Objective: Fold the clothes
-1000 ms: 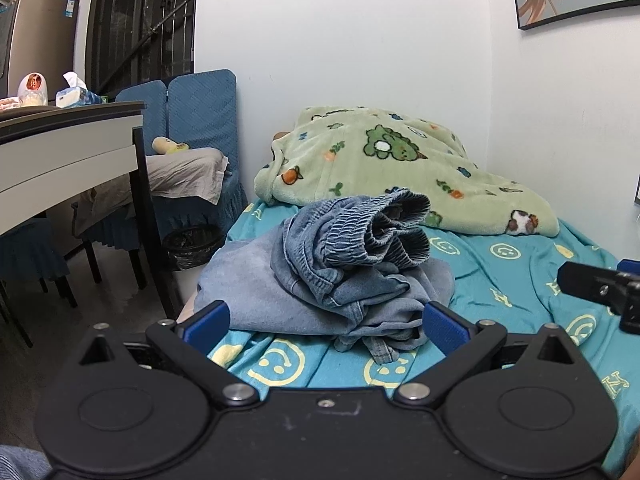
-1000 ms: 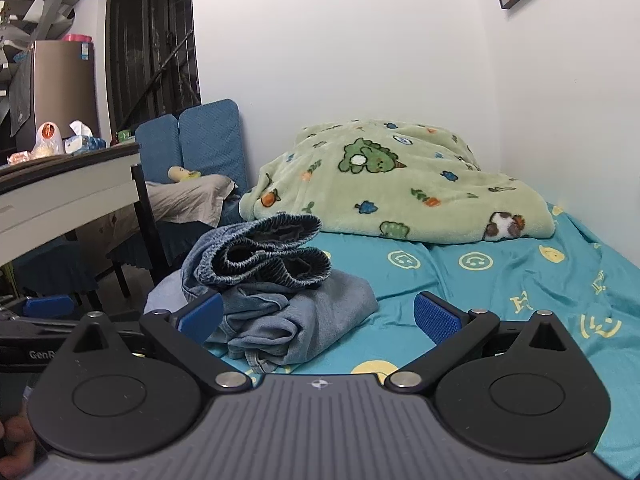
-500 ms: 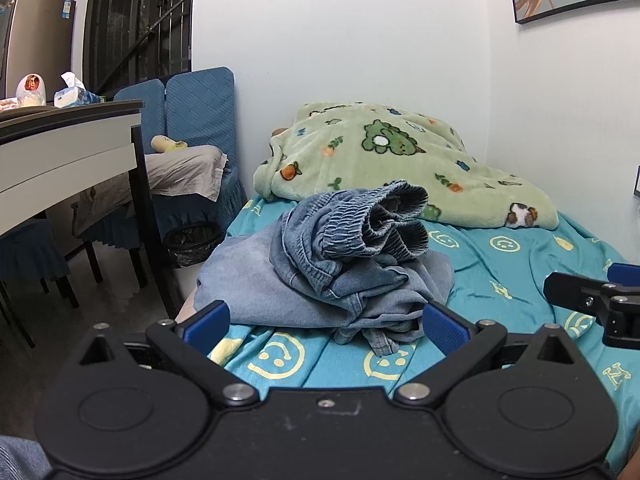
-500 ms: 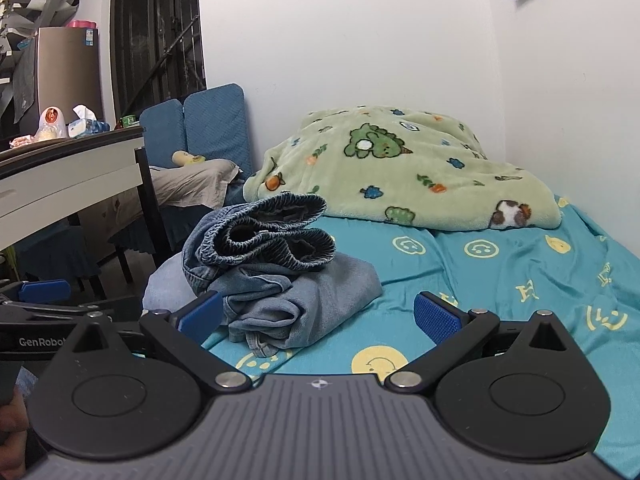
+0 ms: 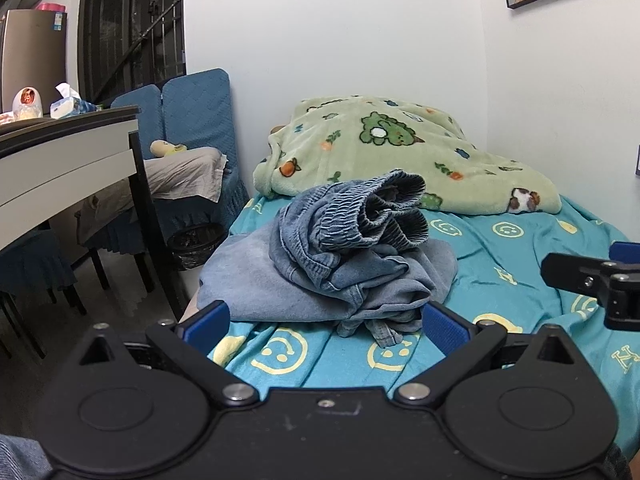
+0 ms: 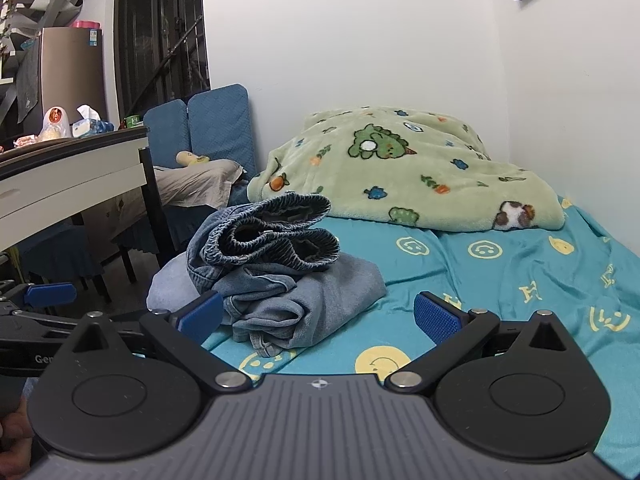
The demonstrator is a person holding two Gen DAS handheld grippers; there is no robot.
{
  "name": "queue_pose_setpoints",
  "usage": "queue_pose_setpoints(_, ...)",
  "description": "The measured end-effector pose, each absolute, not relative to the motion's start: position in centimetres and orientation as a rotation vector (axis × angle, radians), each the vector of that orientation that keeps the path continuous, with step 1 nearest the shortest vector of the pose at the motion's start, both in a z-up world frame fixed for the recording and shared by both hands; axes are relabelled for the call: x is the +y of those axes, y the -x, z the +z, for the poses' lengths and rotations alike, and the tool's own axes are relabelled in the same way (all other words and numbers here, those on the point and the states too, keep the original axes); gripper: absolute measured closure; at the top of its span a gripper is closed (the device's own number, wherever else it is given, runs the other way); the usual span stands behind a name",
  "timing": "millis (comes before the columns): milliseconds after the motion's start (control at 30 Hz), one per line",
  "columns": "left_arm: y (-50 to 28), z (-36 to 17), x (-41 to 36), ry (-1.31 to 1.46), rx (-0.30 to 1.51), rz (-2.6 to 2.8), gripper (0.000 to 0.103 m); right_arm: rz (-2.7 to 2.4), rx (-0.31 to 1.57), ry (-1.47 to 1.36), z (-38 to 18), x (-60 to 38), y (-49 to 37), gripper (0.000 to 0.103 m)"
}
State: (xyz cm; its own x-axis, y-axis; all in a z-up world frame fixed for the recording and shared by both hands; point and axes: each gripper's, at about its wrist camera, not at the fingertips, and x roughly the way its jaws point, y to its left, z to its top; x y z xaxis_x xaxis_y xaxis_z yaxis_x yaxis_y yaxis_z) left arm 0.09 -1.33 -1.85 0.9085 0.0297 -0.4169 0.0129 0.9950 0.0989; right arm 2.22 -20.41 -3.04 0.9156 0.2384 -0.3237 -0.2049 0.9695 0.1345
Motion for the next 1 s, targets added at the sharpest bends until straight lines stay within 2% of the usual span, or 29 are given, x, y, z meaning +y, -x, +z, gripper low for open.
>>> queue_pose_setpoints(600,-1.2,-0.6,-1.3,-0.085,0.443,-0.018,0.001,0.205,0.348,-0.114,-3.4,-20.8,-2.9,0.0)
queue_pose_setpoints(1000,-8.6,1.3,-4.0,-0.19,0.396,-0.046,0.002,0.153,0.359,-0.156,-4.1,-21.5,-4.3,0.0)
